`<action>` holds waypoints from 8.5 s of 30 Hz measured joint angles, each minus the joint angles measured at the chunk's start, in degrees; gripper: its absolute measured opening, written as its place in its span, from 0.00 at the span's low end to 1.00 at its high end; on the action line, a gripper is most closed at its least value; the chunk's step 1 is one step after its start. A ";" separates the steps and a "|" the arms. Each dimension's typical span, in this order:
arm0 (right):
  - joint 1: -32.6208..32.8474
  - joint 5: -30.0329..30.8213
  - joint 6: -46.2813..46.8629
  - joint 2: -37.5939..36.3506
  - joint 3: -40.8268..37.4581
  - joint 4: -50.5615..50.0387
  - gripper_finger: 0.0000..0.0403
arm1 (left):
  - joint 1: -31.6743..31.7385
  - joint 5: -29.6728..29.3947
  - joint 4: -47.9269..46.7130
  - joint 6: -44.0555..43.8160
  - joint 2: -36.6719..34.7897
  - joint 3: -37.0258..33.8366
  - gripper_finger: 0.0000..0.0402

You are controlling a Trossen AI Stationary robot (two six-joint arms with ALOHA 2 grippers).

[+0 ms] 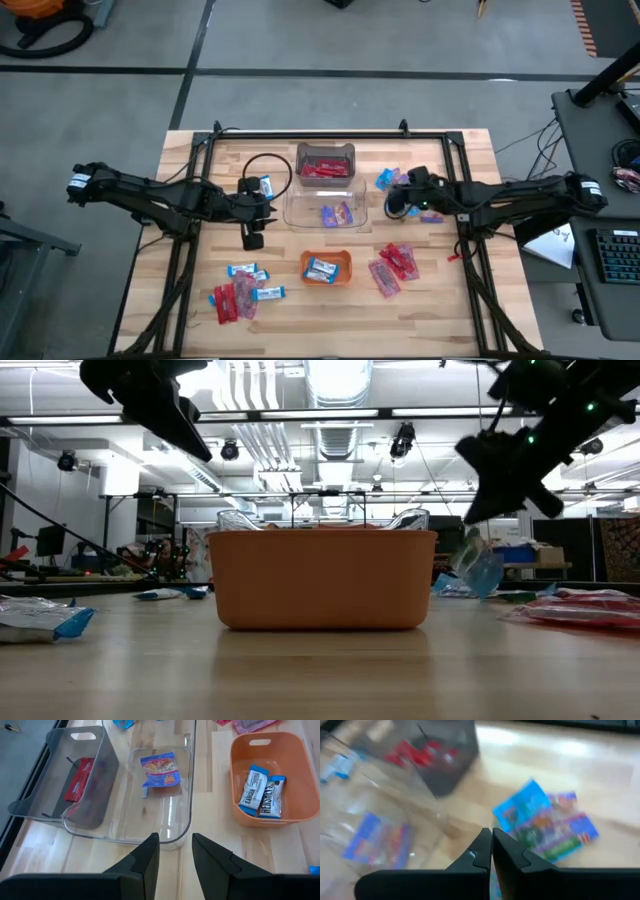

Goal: Sort candy
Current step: Put the blue candy into the clear transparent bin, then put the white chocolate bar into the orange bin

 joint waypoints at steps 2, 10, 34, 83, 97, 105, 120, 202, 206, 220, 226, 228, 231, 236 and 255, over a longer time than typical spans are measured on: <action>0.25 0.55 -1.87 -1.22 0.35 1.52 0.02 | 0.00 0.00 0.27 0.00 0.00 0.00 0.25; 0.82 -0.25 -6.28 -1.67 3.90 2.93 0.02 | 0.00 0.00 0.64 -0.78 0.00 0.00 0.25; -0.83 -3.81 11.80 25.77 16.11 -19.55 0.05 | 0.00 0.04 0.99 -2.37 0.00 -4.81 0.25; -6.37 -9.24 4.78 38.45 16.77 -13.36 0.04 | -0.02 0.02 2.42 -1.95 0.00 -4.83 0.25; -4.50 -4.84 1.97 20.96 16.59 -17.35 0.02 | -0.02 0.02 2.78 -1.95 0.00 -4.83 0.25; -0.12 0.68 -1.37 12.69 16.68 -11.95 0.02 | -0.02 0.02 3.92 -1.95 0.00 -4.83 0.25; 4.08 -2.29 -11.97 22.25 16.77 15.80 0.03 | 0.00 0.02 3.55 -2.53 -0.02 -4.83 0.25; 4.47 -2.54 -14.79 19.92 16.77 14.52 0.55 | 31.93 2.00 4.69 -28.36 23.43 -12.87 0.35; 5.38 -2.56 -14.80 17.94 16.75 12.21 0.55 | 31.93 2.14 4.69 -28.12 23.12 -12.92 0.22; 19.33 -12.59 -15.38 10.23 16.26 -4.69 0.55 | 32.04 1.51 3.97 -23.17 17.79 -13.33 0.10; 25.64 -9.58 -15.13 10.25 15.73 -4.60 0.55 | 32.04 1.57 3.95 -21.39 14.00 -13.29 0.10; 27.26 -6.74 -15.12 10.21 15.30 -4.60 0.55 | 32.04 1.66 3.97 -20.59 12.61 -13.27 0.10; 28.90 -4.03 -14.73 10.17 14.47 -4.54 0.55 | 32.02 1.68 3.97 -19.82 10.64 -13.22 0.10; 29.36 -2.00 -12.83 10.16 12.41 -3.00 0.55 | 31.74 1.68 3.91 -19.12 7.35 -13.18 0.10; 29.43 -3.09 -11.73 10.16 3.38 10.03 0.55 | 19.33 7.57 7.88 -13.90 -4.42 -13.07 0.09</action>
